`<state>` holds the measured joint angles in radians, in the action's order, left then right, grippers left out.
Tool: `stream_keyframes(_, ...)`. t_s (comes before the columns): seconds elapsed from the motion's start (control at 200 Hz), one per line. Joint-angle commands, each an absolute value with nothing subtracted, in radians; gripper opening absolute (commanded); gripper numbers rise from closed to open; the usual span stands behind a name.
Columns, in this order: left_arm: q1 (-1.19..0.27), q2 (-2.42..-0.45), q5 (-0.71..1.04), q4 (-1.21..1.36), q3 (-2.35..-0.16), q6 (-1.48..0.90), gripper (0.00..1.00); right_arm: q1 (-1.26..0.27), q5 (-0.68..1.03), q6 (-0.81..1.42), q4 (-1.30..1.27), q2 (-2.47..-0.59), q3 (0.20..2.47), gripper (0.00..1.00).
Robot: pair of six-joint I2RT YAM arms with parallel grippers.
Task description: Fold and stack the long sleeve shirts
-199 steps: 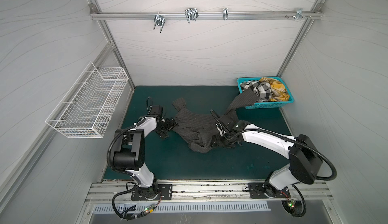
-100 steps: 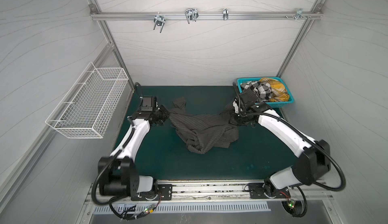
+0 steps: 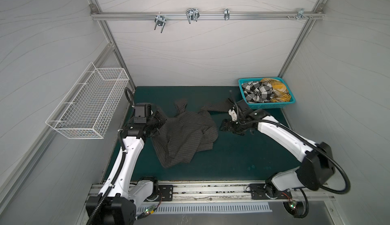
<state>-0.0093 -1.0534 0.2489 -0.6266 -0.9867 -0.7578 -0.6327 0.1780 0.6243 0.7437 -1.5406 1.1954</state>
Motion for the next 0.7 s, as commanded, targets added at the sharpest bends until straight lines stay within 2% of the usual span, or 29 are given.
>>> stream_keyframes(0.0,-0.012,-1.032,0.246,-0.612,-1.038,-0.736,0.00,-0.657,0.164,0.727,0.687,-1.688,1.259,0.85)
stream_keyframes(0.185,-0.012,-1.043,0.250,-0.612,-1.066,-0.733,0.00,-0.656,0.176,0.782,0.566,-1.875,1.290,0.73)
stream_keyframes(0.265,-0.011,-1.051,0.243,-0.612,-1.072,-0.728,0.00,-0.654,0.210,0.785,0.515,-1.936,1.295,0.65)
stream_keyframes(0.295,-0.011,-1.056,0.239,-0.612,-1.076,-0.726,0.00,-0.651,0.215,0.788,0.500,-1.952,1.294,0.55)
stream_keyframes(0.355,-0.011,-1.065,0.226,-0.615,-1.089,-0.719,0.00,-0.637,0.236,0.779,0.482,-1.968,1.298,0.19)
stream_keyframes(0.405,-0.011,-1.069,0.203,-0.618,-1.107,-0.715,0.00,-0.614,0.234,0.760,0.490,-1.943,1.305,0.00)
stream_keyframes(0.475,-0.011,-1.069,0.145,-0.641,-1.147,-0.713,0.00,-0.577,0.153,0.704,0.571,-1.851,1.346,0.00)
stream_keyframes(0.615,-0.011,-1.020,0.042,-0.655,-1.231,-0.720,0.00,-0.533,-0.129,0.549,0.825,-1.640,1.579,0.00)
stream_keyframes(0.695,-0.011,-0.997,0.029,-0.681,-1.274,-0.737,0.00,-0.520,-0.206,0.463,0.899,-1.550,1.690,0.00)
